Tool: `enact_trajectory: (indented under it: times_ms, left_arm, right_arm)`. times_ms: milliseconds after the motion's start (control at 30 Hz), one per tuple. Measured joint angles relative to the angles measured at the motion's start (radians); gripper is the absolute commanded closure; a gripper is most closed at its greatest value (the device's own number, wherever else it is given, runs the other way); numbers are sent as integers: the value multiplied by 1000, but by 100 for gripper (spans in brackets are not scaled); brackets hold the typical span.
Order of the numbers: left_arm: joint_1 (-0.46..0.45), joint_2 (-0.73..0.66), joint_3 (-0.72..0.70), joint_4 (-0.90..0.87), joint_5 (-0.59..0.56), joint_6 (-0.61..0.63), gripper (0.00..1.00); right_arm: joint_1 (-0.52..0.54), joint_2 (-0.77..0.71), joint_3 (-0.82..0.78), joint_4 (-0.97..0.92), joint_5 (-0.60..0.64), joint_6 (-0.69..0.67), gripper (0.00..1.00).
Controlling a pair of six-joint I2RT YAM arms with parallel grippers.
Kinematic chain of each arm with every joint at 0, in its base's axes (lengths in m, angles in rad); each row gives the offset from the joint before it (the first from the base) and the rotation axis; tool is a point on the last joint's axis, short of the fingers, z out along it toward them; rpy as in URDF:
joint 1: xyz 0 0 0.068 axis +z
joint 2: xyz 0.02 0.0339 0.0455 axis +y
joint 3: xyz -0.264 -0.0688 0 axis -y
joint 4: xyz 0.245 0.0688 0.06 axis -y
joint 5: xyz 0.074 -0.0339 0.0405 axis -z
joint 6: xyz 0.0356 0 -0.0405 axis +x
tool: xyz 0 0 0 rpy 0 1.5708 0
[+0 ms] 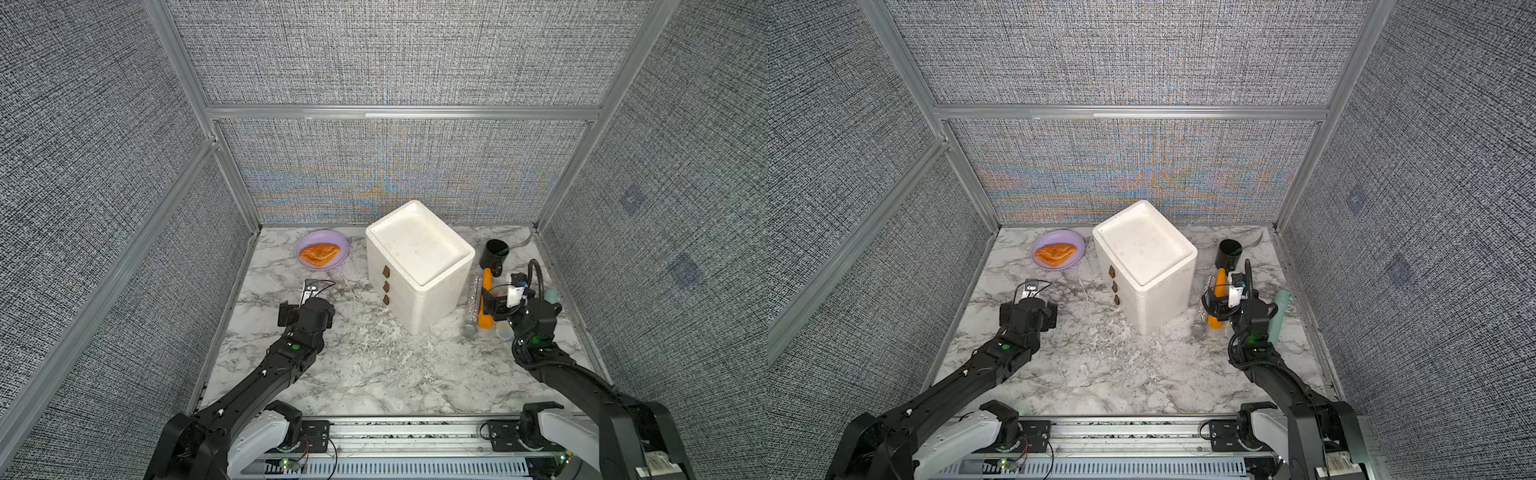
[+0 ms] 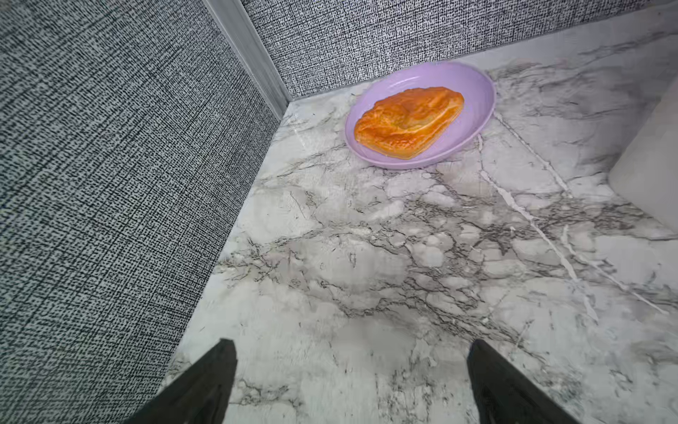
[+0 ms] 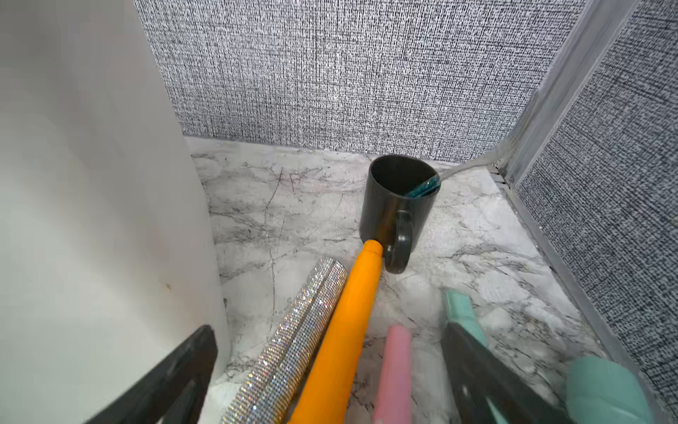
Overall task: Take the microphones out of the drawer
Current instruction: Reset both arms
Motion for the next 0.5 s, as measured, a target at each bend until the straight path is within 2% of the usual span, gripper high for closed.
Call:
enact_trajectory:
  times_ms: [233, 500]
  left_arm:
    - [117, 159, -83, 298, 84, 59, 0]
    - [240, 314, -58, 529, 240, 78, 0]
  right_arm:
    - [10, 81, -72, 281, 10, -48, 2]
    - [11, 162, -128, 501, 28, -54, 2]
